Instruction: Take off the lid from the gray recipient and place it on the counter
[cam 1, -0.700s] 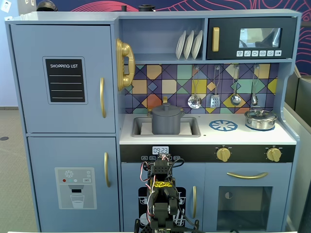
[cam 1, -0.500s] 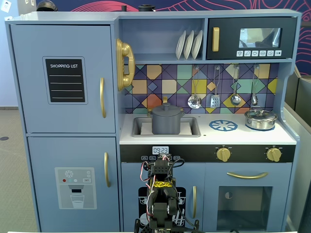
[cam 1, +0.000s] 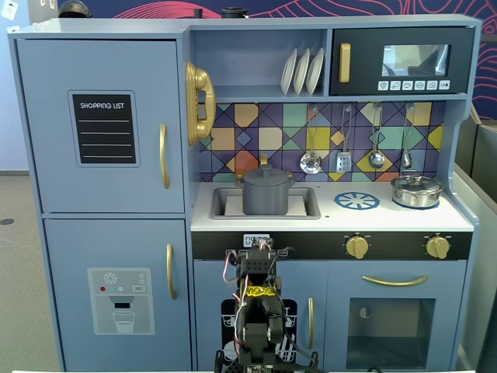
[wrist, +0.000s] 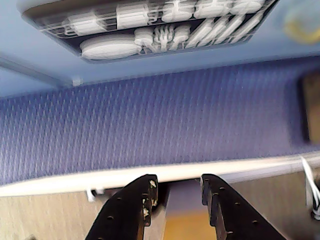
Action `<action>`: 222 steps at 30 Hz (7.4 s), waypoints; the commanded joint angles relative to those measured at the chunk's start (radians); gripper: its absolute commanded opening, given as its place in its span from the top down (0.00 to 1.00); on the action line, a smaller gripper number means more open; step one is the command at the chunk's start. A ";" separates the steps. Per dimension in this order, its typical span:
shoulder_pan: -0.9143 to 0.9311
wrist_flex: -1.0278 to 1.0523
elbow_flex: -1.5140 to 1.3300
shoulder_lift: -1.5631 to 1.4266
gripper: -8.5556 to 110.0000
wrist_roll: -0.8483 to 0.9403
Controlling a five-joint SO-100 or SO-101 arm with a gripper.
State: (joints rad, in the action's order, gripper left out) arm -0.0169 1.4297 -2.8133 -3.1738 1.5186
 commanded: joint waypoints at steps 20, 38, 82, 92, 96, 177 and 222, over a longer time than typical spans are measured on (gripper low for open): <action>0.055 -0.669 0.759 0.377 0.90 0.106; 0.106 -1.177 0.831 0.759 0.81 0.097; 0.061 -1.324 1.052 1.134 0.93 0.094; 0.049 -1.401 1.114 1.104 0.93 0.141; 0.095 -1.402 1.117 1.085 0.93 0.146; 0.676 -1.782 0.646 1.195 0.62 0.025; -0.025 -0.278 -0.189 0.140 0.93 -0.083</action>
State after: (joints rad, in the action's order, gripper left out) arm -0.0215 1.0186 -3.0066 -2.9959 1.4389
